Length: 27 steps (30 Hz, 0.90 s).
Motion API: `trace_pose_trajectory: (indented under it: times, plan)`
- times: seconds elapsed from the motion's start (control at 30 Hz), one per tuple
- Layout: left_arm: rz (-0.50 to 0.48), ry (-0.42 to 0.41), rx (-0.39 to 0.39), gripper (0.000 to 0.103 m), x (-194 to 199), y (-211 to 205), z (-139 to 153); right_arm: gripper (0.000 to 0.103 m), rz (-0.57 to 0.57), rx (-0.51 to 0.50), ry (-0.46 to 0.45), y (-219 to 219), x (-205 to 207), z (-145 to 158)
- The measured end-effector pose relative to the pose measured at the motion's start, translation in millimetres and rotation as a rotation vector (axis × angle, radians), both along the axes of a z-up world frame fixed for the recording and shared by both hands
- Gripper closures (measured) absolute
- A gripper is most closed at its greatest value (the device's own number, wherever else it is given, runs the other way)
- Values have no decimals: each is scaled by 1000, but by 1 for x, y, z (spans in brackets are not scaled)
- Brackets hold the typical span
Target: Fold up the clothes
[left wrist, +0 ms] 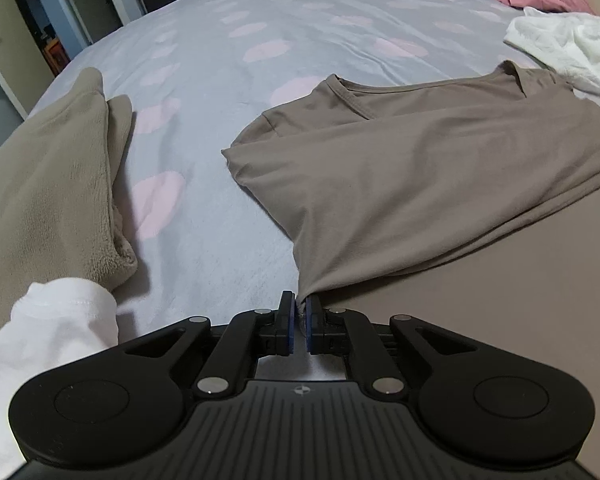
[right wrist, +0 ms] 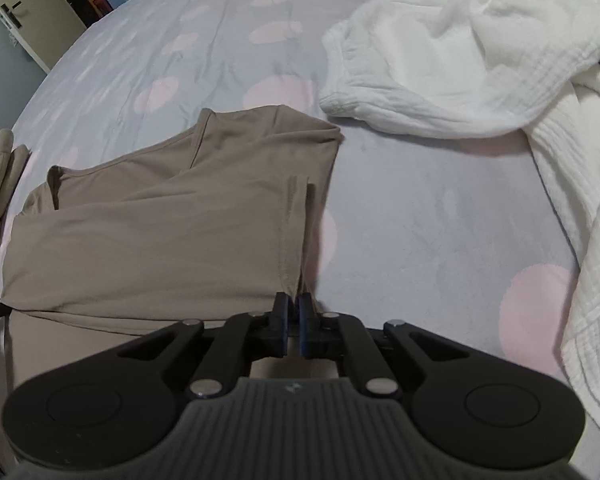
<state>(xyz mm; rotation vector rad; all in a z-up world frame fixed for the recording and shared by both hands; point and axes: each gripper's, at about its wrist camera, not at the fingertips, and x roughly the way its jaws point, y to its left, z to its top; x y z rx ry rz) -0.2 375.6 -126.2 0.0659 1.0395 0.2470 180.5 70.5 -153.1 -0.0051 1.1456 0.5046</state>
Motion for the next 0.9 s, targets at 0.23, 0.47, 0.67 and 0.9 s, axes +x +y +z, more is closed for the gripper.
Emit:
trace_pose_trajectory:
  times: [0.23, 0.47, 0.67, 0.9]
  plan:
    - [14, 27, 4, 84, -10, -6, 11, 86, -1, -21, -29, -7, -9, 13]
    - [19, 24, -6, 69, -37, -21, 24, 71, 50, 0, -62, -11, -33, 28]
    - [-42, 24, -14, 62, -58, -47, 36, 69, 148, -12, -94, -9, -69, 37]
    - [-111, 100, -54, 60, -91, -75, 33, 56, 246, -65, -47, -21, -118, 24]
